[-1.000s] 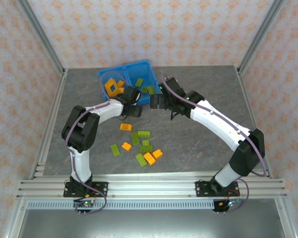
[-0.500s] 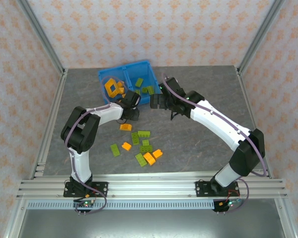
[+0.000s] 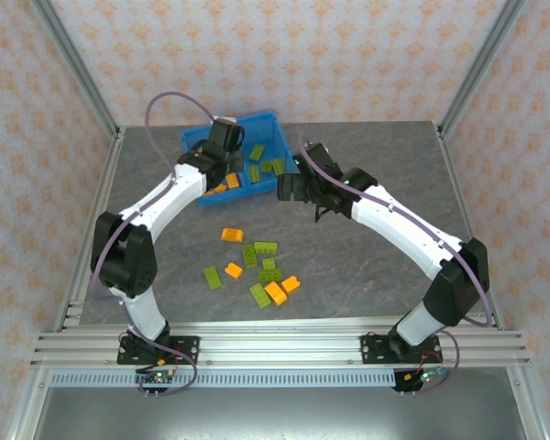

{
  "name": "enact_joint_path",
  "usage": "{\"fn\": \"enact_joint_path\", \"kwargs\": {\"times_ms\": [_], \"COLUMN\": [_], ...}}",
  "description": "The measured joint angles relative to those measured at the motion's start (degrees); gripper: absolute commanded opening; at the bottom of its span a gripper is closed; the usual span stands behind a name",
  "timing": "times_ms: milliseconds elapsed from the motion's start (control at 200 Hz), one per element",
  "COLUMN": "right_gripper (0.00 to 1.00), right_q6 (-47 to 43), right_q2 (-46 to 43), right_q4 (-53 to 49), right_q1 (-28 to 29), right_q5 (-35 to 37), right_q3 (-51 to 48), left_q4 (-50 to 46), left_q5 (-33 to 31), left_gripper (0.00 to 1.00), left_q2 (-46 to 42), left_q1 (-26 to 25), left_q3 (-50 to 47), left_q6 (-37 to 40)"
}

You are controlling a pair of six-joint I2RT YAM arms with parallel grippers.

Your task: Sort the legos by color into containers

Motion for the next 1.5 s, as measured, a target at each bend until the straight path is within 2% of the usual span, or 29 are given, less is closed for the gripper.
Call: {"fn": "enact_joint_path", "kwargs": {"times_ms": [175,300,385,596,761,936,1136,1276,1401,1501], "right_gripper": [0.99,0.99,0.99,0.99,0.99,0.99,0.98,0.95,0.93,0.92], "right_q6": [0.59,0.61,0.59,0.59,0.52,-2.36,-11.21,-20.31,-27.06,-30.95], "right_q2": [-2.36,-3.56,-3.78,-3.78,-3.78,-2.78,1.84,5.92,9.92,13.16], "right_q4": [-0.02,-0.02,-0.04,-0.02,-0.02,0.09,2.56,2.36,1.73,0.59], "right_q1": [0.00,0.00,0.00,0.00,0.00,0.00,0.85,3.56,4.79,4.79], "right_q5": [0.02,0.09,0.22,0.24,0.22,-0.92,-12.85,-19.63,-21.53,-21.77], "right_q3": [-1.84,-1.92,-1.92,-1.92,-1.92,-1.92,-3.76,-5.62,-5.73,-5.42], "left_q4": [-2.86,-5.27,-6.51,-6.71,-6.75,-6.69,-6.49,-7.61,-8.90,-9.97], "left_q5": [-0.17,-0.04,0.72,2.32,3.08,5.70,11.67,13.46,14.25,13.84], "left_gripper": [0.26,0.34,0.40,0.49,0.52,0.53,0.58,0.69,0.89,1.00], "left_q2": [11.69,17.55,18.51,16.11,10.16,-1.77,-17.09,-25.20,-29.86,-32.94], "left_q1": [3.67,3.91,3.98,4.42,4.46,4.46,4.46,4.46,4.46,4.46], "left_q3": [6.60,8.85,8.85,8.63,7.52,4.92,0.42,-5.14,-10.27,-13.94], "left_q6": [-2.58,-4.52,-6.25,-8.24,-8.76,-8.52,-5.01,-1.88,-0.28,0.44]}}
